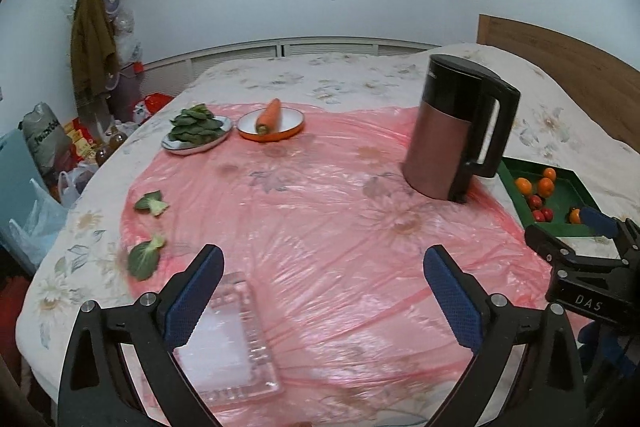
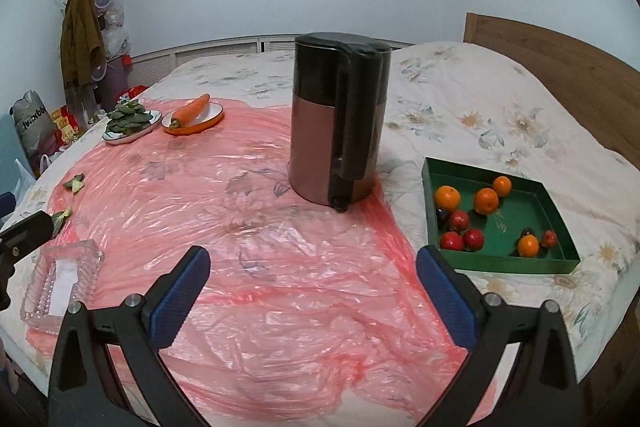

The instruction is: Organize fruits

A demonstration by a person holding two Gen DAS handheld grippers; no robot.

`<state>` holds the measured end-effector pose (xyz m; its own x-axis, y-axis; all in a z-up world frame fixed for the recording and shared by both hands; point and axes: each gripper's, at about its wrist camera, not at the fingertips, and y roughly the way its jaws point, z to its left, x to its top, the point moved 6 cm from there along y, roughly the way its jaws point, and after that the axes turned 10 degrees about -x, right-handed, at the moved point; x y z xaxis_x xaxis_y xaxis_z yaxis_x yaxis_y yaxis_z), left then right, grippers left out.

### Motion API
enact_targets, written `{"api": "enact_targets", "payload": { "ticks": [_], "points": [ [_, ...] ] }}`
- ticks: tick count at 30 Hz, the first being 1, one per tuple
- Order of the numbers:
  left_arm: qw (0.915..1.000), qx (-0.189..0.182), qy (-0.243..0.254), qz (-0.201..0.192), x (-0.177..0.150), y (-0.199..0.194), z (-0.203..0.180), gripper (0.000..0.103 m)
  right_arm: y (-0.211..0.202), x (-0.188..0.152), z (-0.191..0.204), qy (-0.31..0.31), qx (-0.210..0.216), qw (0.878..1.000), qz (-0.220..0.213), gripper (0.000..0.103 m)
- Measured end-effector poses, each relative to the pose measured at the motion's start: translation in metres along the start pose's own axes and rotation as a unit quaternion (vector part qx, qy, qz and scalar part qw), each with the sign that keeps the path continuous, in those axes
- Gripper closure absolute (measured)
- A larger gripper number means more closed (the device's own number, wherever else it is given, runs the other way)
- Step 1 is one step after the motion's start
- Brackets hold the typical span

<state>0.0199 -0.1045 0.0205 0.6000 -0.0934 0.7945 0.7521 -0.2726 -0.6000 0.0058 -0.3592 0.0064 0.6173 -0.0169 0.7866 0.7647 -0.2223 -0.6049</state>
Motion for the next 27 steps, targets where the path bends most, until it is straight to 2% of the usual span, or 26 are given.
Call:
{"api": "enact_targets", "payload": {
  "ticks": [8,13,27],
  "points": [
    [1.0000,0.003,-0.009,0.000,-0.006,-0.007,0.017,0.005,-0.007,0.003,0.007,-0.008,-0.014,1.000,-0.003,0.000],
    [0.9999,0.005,-0.005,-0.011,-0.005,-0.012,0.018,0.004,-0.010,0.002,0.008,-0.013,-0.020,1.000,-0.005,0.000],
    [1.0000,0.004,-0.005,-0.007,-0.007,-0.014,0.019,0.004,-0.014,0.004,0.006,-0.016,-0.032,0.999,-0.010,0.000]
  ]
}}
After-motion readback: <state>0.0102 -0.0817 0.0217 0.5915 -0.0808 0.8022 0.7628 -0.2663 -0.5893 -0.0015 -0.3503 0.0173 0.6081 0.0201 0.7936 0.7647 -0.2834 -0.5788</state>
